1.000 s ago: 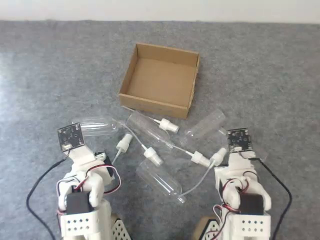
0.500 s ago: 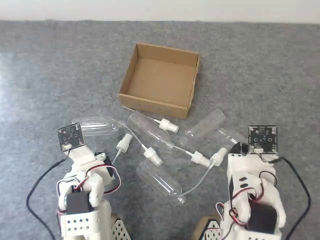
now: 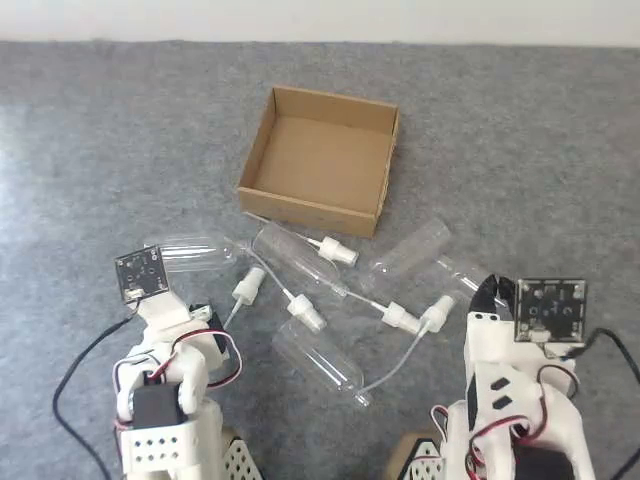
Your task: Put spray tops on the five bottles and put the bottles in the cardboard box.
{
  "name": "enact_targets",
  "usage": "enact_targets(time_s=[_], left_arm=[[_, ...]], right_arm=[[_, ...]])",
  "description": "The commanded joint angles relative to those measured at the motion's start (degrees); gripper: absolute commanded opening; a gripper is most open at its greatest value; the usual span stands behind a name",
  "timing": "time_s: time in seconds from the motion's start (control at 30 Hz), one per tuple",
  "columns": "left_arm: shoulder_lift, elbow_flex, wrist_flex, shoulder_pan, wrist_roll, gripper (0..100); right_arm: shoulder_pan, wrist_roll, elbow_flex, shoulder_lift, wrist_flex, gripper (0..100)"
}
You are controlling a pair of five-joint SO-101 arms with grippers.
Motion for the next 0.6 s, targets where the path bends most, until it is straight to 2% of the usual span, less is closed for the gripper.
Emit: enact_targets(time_s=[0.0,0.2,0.27,0.37,0.57], left_arm=[[-0.8,-0.7,0.2,-0.2,0.4,2],[-0.8,-0.7,0.2,-0.2,0.4,2],[-0.8,-0.7,0.2,-0.2,0.4,2],[-0.8,-0.7,0.2,-0.2,0.4,2],[-0.8,-0.7,0.2,-0.2,0.4,2]], right_arm=[[0.6,0.8,-8.3,10.2,2.2,0.6],[0.5,1.1,-14.2,24.5,2.3,0.9],[0.5,5.5,-14.2,28.0,1.8,1.3],[0.9,13.9,-14.2,31.9,1.9,7.9],[0.6,15.0,-13.9,36.2,2.0,17.7]])
